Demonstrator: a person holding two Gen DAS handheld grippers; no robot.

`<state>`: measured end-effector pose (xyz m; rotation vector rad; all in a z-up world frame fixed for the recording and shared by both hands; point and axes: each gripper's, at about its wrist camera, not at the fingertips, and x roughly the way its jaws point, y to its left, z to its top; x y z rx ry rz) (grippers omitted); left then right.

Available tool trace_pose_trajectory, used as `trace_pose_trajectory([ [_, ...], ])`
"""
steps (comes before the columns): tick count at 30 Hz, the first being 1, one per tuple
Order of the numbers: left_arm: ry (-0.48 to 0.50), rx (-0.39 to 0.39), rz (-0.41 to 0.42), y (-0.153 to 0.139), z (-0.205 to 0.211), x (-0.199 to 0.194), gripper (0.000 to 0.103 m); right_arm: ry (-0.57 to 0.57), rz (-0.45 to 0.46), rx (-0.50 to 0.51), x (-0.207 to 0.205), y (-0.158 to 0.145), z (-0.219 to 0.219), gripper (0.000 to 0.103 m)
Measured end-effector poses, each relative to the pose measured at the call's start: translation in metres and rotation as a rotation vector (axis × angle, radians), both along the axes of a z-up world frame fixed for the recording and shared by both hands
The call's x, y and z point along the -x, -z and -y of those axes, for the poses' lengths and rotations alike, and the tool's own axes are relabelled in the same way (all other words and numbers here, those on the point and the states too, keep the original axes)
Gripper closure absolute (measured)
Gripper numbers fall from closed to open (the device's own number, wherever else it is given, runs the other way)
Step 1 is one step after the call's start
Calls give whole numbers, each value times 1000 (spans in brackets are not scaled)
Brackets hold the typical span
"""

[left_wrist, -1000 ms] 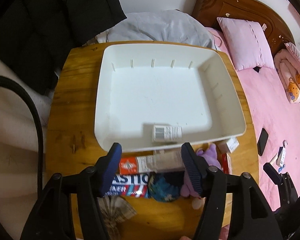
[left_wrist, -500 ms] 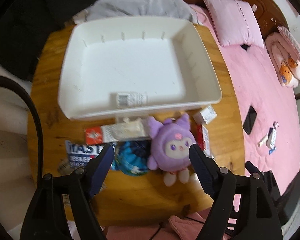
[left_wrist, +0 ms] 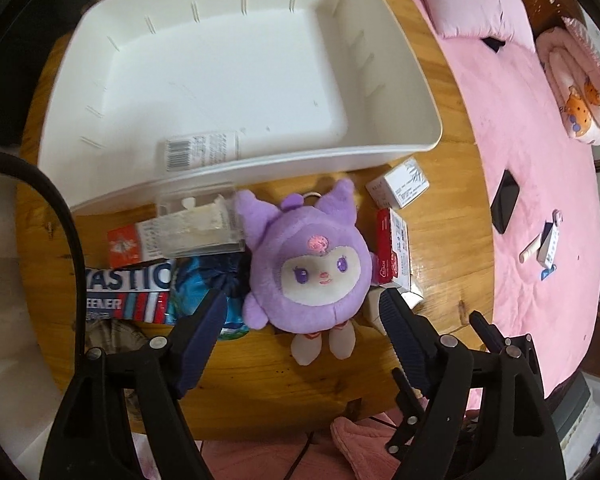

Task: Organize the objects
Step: 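Move the left tool to the purple plush and the right tool to the beige box, then grasp the purple plush with the left tool while the right tool grasps the beige folded box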

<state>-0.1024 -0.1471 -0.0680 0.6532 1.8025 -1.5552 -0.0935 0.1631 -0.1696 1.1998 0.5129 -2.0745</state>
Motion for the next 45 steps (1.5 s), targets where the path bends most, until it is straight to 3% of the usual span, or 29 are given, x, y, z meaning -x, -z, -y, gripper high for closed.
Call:
trace_pose_trajectory([
  [13, 121, -93, -11, 24, 13, 33, 21, -95, 22, 6, 7, 30, 12, 17],
  [24, 164, -125, 52, 39, 19, 45, 18, -112, 59, 16, 25, 44, 16, 17],
  [37, 168, -146, 47, 53, 13, 44, 15, -204, 73, 19, 32, 47, 26, 30],
  [40, 146, -151, 40, 54, 10, 40, 15, -220, 59, 9, 32, 46, 26, 39],
  [45, 140, -139, 33, 55, 2, 33, 20, -239, 63, -14, 33, 44, 29, 40],
])
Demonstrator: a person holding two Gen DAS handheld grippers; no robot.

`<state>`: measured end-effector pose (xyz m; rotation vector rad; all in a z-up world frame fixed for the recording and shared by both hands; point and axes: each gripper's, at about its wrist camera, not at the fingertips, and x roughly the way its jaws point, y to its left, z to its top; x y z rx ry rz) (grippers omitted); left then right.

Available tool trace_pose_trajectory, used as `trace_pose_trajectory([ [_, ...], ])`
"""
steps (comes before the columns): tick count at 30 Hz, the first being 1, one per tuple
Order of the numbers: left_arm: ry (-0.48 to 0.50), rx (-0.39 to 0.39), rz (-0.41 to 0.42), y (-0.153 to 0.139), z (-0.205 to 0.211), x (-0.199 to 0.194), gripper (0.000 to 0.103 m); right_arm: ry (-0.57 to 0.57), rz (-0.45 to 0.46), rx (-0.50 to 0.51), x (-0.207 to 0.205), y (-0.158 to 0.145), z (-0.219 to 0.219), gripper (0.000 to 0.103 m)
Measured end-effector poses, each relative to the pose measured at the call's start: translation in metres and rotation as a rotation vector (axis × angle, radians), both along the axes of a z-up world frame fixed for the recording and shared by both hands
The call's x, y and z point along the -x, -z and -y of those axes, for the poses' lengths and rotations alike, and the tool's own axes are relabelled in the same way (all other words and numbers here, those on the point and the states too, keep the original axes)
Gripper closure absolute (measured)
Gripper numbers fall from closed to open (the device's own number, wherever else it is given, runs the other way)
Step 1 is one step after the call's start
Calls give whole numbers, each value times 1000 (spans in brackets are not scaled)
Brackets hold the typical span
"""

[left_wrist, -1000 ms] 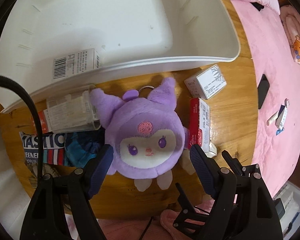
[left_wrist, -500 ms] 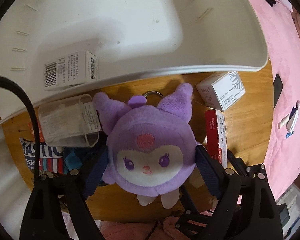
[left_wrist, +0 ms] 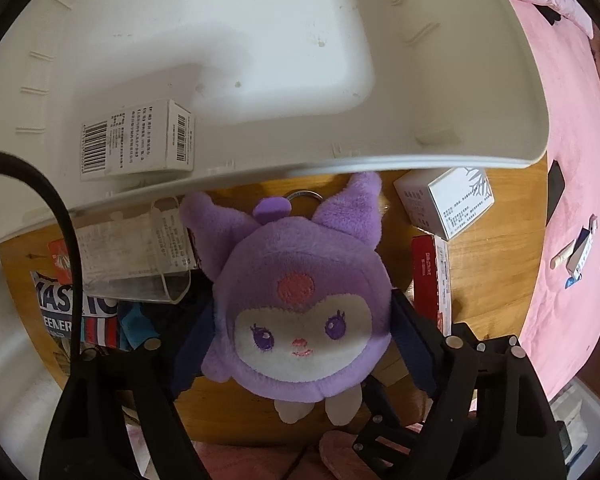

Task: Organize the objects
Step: 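Grasp the purple plush with the left tool while the right tool grasps the beige folded box, then carry the plush and beige box into the tray and open both tools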

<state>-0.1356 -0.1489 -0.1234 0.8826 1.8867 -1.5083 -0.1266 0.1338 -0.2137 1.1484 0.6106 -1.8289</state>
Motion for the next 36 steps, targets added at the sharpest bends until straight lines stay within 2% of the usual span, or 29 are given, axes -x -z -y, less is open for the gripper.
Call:
trace_pose_trajectory([
  [6, 5, 19, 8, -2, -12, -7, 25, -14, 13, -6, -4, -3, 3, 40],
  [14, 5, 73, 12, -17, -36, -21, 25, -1, 4, 8, -13, -16, -2, 40],
  [17, 15, 78, 46, -25, -45, -30, 25, 0, -7, 7, -14, -24, -5, 40],
  [24, -21, 142, 54, -51, -68, -62, 25, 19, -22, 35, -19, -46, -13, 40],
  [25, -76, 138, 66, -62, -69, -57, 25, 20, -25, 39, -19, -50, -13, 40],
  [26, -87, 160, 67, -68, -73, -62, 25, 22, -30, 42, -19, -55, -14, 40],
  [28, -98, 211, 71, -82, -50, -83, 25, 26, -44, 49, -13, -65, -12, 40],
  [29, -103, 228, 77, -87, -50, -72, 25, 30, -52, 53, -8, -69, -15, 40],
  [32, -131, 273, 88, -106, -37, -82, 25, 46, -70, 66, 3, -81, -19, 40],
  [33, -146, 289, 86, -111, -33, -81, 25, 53, -74, 71, 6, -82, -34, 40],
  [34, -158, 303, 86, -115, -32, -71, 25, 60, -79, 78, 5, -86, -35, 40],
  [36, -181, 338, 96, -123, -34, -79, 25, 76, -87, 92, 18, -93, -36, 40],
])
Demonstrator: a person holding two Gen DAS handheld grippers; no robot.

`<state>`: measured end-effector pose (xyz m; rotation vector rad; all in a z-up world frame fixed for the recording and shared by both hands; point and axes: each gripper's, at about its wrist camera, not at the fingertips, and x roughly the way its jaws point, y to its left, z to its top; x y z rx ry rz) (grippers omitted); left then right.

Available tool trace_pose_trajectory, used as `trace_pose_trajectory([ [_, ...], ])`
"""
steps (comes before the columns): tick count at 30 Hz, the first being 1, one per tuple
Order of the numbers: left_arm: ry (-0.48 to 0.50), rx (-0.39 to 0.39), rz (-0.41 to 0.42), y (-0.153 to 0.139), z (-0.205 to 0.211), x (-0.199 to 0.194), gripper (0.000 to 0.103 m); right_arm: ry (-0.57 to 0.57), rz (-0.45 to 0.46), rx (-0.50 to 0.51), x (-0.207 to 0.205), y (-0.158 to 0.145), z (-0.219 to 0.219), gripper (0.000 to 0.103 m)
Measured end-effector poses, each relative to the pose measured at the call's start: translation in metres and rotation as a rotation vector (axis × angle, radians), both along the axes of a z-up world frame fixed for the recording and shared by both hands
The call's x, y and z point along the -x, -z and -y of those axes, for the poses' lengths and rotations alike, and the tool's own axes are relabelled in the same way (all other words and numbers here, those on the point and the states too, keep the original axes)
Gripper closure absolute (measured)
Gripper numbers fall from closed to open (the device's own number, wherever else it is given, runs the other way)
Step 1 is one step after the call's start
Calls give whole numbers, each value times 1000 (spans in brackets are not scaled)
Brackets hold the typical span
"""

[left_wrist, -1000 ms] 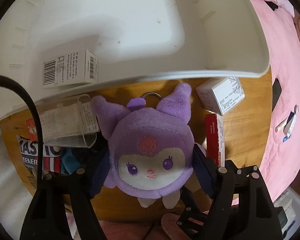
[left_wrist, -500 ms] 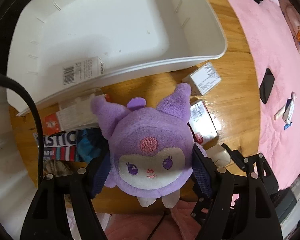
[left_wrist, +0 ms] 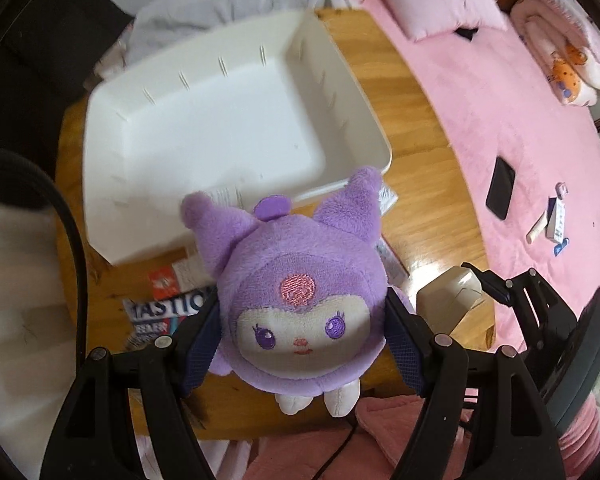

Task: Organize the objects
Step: 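Carry the plush and beige box into the tray and open both tools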

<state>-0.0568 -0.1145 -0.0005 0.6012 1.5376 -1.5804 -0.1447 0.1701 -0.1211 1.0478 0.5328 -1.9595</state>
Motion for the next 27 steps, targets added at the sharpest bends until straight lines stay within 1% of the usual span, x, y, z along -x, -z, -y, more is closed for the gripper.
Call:
trace_pose_trajectory([
  [5, -66, 79, 34, -18, -7, -20, 25, 18, -24, 33, 7, -17, 4, 40],
  [6, -81, 91, 40, -16, -8, -20, 25, 16, -30, 41, 14, -18, 5, 40],
  [10, -178, 138, 79, -20, -12, -37, 25, 9, -52, 62, 17, -29, 13, 40],
  [15, -290, 177, 82, -16, -15, -62, 25, -4, -74, 84, 19, -38, 27, 40],
  [16, -306, 186, 87, -16, -15, -66, 25, 8, -77, 91, 18, -40, 29, 40],
  [20, -353, 233, 118, -12, -13, -78, 25, 17, -84, 113, 23, -44, 42, 40],
  [24, -383, 300, 92, -5, -8, -90, 25, 24, -60, 136, 33, -45, 56, 40],
  [27, -401, 333, 100, 0, -3, -98, 25, 25, -73, 136, 39, -44, 68, 40],
])
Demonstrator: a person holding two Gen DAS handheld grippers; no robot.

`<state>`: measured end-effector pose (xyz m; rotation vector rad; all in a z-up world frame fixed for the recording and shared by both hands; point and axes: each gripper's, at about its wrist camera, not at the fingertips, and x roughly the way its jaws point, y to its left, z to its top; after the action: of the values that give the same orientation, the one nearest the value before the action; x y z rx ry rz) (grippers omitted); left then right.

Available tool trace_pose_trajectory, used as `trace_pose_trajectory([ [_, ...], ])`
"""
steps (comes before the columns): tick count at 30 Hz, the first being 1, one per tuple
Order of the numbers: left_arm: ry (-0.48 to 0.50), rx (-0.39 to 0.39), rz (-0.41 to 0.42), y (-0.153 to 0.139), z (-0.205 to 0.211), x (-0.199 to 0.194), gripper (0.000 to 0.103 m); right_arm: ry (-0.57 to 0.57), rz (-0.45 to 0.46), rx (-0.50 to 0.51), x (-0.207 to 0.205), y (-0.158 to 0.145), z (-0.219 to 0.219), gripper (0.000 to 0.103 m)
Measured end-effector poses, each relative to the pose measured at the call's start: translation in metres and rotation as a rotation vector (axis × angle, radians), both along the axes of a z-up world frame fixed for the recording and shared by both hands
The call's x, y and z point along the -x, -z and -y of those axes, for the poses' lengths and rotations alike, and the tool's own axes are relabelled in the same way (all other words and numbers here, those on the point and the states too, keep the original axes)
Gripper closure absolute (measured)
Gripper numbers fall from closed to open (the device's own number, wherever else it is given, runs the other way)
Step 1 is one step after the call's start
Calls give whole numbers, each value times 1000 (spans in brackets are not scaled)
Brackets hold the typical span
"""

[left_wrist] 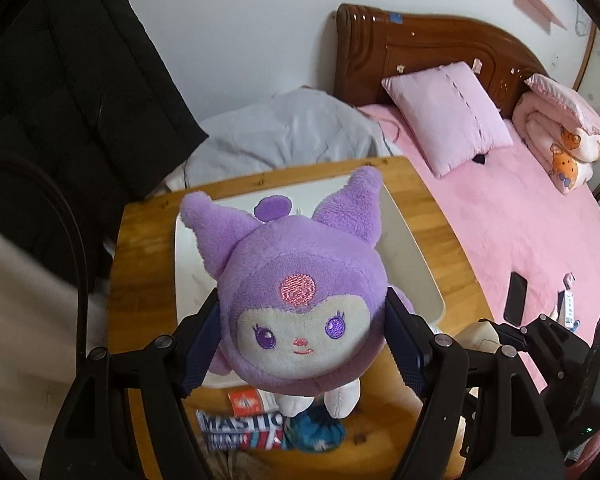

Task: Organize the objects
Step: 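Carry the plush and beige box into the tray and open both tools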

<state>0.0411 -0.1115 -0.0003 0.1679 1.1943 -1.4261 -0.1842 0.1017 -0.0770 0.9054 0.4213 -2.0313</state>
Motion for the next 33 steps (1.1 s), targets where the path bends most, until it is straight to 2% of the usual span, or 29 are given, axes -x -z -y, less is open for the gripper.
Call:
trace_pose_trajectory([
  [11, -53, -31, 23, 35, 32, -15, 25, 68, 26, 3, 29, 19, 36, 40],
  [24, -44, -75, 37, 59, 49, -16, 23, 91, 54, -41, 41, 39, 57, 40],
  [27, -47, -74, 32, 59, 50, -17, 22, 95, 58, -42, 41, 40, 58, 38],
  [29, -59, -68, 37, 59, 49, -18, 22, 98, 59, -35, 41, 39, 59, 32],
  [33, -77, -71, 48, 58, 49, -20, 21, 98, 57, -37, 39, 39, 60, 28],
])
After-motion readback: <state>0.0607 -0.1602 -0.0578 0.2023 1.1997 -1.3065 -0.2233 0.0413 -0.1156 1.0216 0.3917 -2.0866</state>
